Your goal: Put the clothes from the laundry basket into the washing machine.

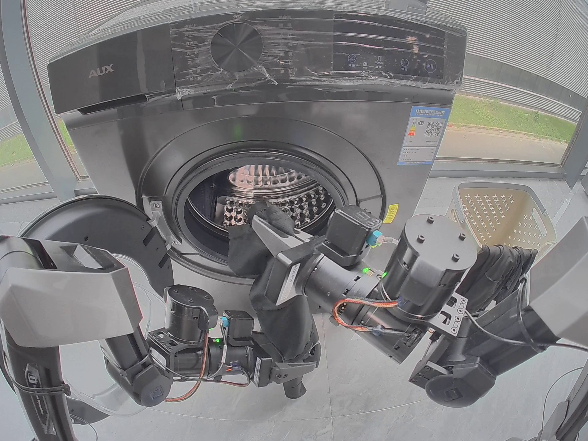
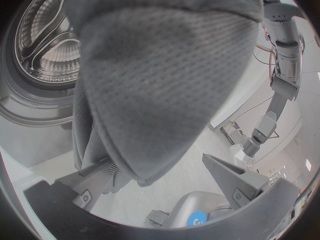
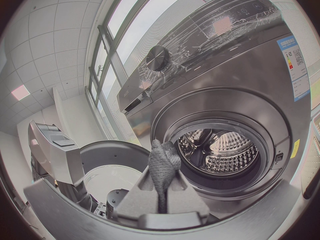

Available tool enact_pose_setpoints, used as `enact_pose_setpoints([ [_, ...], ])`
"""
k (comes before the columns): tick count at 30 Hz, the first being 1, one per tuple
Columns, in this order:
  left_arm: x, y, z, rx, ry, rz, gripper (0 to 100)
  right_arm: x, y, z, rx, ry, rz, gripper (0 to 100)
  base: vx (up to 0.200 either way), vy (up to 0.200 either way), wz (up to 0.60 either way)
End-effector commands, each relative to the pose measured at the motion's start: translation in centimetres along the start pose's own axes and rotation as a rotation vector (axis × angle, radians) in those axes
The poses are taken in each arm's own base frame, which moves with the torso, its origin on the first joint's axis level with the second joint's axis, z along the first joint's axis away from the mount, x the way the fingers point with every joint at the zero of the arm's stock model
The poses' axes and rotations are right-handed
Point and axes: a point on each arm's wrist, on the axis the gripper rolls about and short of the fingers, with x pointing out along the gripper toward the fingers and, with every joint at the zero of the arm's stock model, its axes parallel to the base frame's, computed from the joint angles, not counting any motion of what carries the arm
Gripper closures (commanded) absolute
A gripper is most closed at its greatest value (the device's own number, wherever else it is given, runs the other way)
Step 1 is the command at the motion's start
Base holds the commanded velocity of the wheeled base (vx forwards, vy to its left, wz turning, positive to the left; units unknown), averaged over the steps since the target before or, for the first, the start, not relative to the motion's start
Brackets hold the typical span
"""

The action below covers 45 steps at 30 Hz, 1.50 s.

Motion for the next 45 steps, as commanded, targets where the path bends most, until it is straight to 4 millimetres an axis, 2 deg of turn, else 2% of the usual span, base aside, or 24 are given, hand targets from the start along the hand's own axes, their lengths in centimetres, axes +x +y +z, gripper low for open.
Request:
enact_pose_setpoints([
  [1, 0.8, 0.4, -0.5, -0.011, 0.005, -0.001, 0, 0.0, 0.1, 0.0, 0.0, 0.0, 0.002, 100, 0.0, 0.0, 0.0],
  [9, 1.4, -0.1, -0.5, 0.014, -0.037, 0.014, 0, 0.1, -0.3, -0.1, -0.002, -0.012, -0.004, 100, 0.0, 0.0, 0.0],
  [10, 1.3, -0.1, -0.5, 0.018, -0.044, 0.019, 100, 0.1, -0.4, -0.3, -0.002, -0.01, -0.007, 100, 0.0, 0.0, 0.0],
  [19, 0.6, -1.5, -0.7, 0.047, -0.069, 0.003, 100, 0.4, -0.9, -0.6, -0.007, -0.005, -0.02, 100, 0.0, 0.0, 0.0],
  [22, -0.7, -2.8, -0.2, 0.081, -0.119, -0.015, 100, 0.8, -1.7, -1.2, -0.013, 0.005, -0.041, 100, 0.0, 0.0, 0.0],
  [29, -3.3, -5.4, 0.1, 0.123, -0.163, -0.059, 100, 1.4, -2.0, -1.8, -0.012, -0.011, -0.042, 100, 0.0, 0.0, 0.0],
  [36, -4.1, -5.8, 0.4, 0.147, -0.181, -0.057, 100, 1.5, -2.0, -1.8, -0.012, -0.012, -0.04, 100, 0.0, 0.0, 0.0],
  [42, -5.9, -6.8, 1.2, 0.163, -0.224, -0.065, 100, 1.4, -2.0, -2.1, -0.002, -0.022, -0.028, 100, 0.0, 0.0, 0.0],
  [43, -6.0, -6.8, 1.4, 0.167, -0.23, -0.064, 100, 1.4, -2.0, -2.3, -0.003, -0.014, -0.029, 0, 0.0, 0.0, 0.0],
  [45, -6.2, -6.7, 1.6, 0.174, -0.242, -0.058, 100, 1.3, -2.0, -2.6, -0.002, -0.004, -0.028, 0, 0.0, 0.0, 0.0],
])
